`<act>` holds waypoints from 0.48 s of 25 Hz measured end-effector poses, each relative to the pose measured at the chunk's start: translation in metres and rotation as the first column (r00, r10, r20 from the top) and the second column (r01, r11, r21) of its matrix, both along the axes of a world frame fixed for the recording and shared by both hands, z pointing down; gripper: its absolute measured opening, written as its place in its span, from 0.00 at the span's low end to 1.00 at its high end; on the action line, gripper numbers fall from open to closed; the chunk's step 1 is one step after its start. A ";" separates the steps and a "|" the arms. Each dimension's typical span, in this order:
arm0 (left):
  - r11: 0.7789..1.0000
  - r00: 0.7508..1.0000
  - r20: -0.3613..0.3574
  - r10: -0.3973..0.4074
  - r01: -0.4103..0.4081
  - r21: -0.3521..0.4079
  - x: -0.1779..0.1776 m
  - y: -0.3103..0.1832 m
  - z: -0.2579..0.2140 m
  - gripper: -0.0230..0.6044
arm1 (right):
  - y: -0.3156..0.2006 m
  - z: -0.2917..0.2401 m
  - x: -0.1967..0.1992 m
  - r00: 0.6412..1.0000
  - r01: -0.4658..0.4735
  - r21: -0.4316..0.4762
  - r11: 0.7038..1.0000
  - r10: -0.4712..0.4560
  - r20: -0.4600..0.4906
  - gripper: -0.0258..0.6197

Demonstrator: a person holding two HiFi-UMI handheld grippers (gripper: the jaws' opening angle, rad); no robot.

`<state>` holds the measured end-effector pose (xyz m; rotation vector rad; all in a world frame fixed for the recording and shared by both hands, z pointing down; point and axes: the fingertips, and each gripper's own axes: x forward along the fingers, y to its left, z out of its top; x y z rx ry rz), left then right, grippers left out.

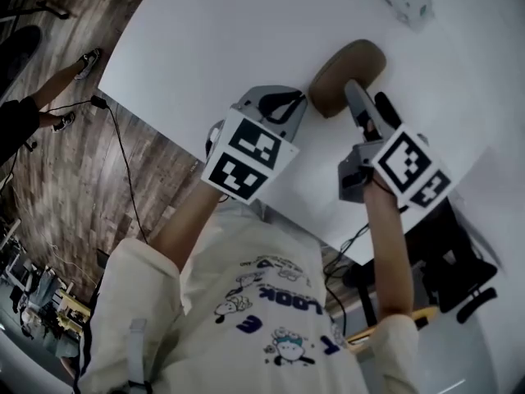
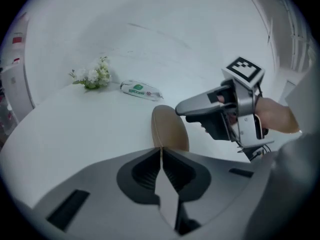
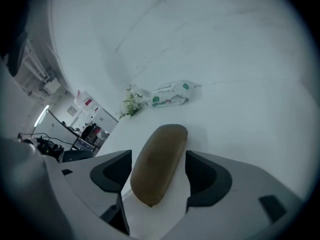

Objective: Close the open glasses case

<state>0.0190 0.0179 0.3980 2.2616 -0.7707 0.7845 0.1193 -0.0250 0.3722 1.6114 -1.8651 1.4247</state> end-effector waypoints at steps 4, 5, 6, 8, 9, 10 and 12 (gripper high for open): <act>0.999 0.999 -0.016 -0.038 0.038 0.022 -0.004 -0.012 -0.022 0.05 | 0.013 -0.025 0.013 0.974 0.070 0.183 0.981 -0.028 -0.224 0.53; 0.998 0.999 -0.018 -0.049 0.049 0.034 -0.004 -0.014 -0.029 0.05 | 0.017 -0.031 0.013 0.966 0.083 0.213 0.974 -0.026 -0.259 0.52; 0.997 0.998 -0.018 -0.061 0.062 0.050 -0.004 -0.016 -0.036 0.05 | 0.022 -0.036 0.012 0.961 0.083 0.237 0.968 -0.014 -0.278 0.49; 0.992 0.996 -0.018 -0.089 0.090 0.084 -0.003 -0.019 -0.049 0.04 | 0.030 -0.046 0.012 0.954 0.064 0.280 0.958 0.024 -0.298 0.26; 0.990 0.995 -0.019 -0.101 0.102 0.101 -0.002 -0.020 -0.056 0.04 | 0.033 -0.052 0.013 0.949 0.060 0.300 0.952 0.039 -0.314 0.21; 0.987 0.994 -0.022 -0.111 0.113 0.116 -0.001 -0.021 -0.063 0.04 | 0.036 -0.058 0.014 0.940 0.061 0.318 0.946 0.052 -0.336 0.15; 0.981 0.991 -0.027 -0.128 0.131 0.144 0.002 -0.022 -0.075 0.04 | 0.039 -0.069 0.017 0.921 0.067 0.350 0.934 0.077 -0.382 0.10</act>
